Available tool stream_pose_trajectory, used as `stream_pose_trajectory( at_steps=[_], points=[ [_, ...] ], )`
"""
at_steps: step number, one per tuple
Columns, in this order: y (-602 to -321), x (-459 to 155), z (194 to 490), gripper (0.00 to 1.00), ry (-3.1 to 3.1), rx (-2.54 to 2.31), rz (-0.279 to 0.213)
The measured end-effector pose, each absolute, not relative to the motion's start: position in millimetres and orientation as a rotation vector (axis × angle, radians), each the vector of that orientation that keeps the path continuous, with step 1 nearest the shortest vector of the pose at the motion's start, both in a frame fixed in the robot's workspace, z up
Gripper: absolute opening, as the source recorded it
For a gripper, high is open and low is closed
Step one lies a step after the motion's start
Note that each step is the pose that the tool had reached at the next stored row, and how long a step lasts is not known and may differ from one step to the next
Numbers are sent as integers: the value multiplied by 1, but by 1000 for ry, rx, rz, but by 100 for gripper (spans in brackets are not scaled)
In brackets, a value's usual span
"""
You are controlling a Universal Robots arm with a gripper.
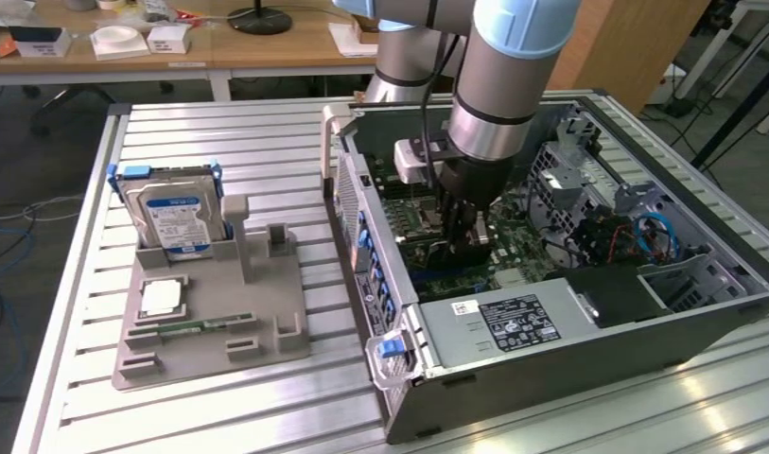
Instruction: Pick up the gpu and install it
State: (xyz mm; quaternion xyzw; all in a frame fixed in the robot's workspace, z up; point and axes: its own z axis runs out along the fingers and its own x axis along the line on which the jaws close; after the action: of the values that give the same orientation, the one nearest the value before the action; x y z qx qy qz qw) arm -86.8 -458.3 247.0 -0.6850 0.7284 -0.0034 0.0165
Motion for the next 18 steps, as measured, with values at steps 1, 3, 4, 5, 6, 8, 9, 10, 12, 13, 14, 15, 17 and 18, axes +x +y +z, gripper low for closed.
stream_pose_trajectory(
  at_steps=[1,3,4,5,6,8,9,10,12,13,14,15,17,18],
  points=[
    [-458,-87,246,26,2265,-2130,-11],
    [-458,-87,245,26,2265,-2130,-11],
    [-458,-87,244,26,2264,-2130,-11],
    [-458,-87,244,26,2264,-2130,-11],
    [-458,-87,244,26,2265,-2130,-11],
    [-458,-87,244,26,2265,-2130,-11],
    [-459,-87,244,26,2265,-2130,-11],
    [-459,-87,244,26,2265,-2130,-11],
    [-459,-87,244,26,2265,-2130,-11],
    [-459,-87,244,26,2265,-2130,-11],
    [-459,-87,244,26,2265,-2130,-11],
    [-459,-87,244,26,2265,-2130,-10],
    [-459,-86,244,26,2265,-2129,-10],
    [-459,-86,244,26,2265,-2129,-10]
  ],
)
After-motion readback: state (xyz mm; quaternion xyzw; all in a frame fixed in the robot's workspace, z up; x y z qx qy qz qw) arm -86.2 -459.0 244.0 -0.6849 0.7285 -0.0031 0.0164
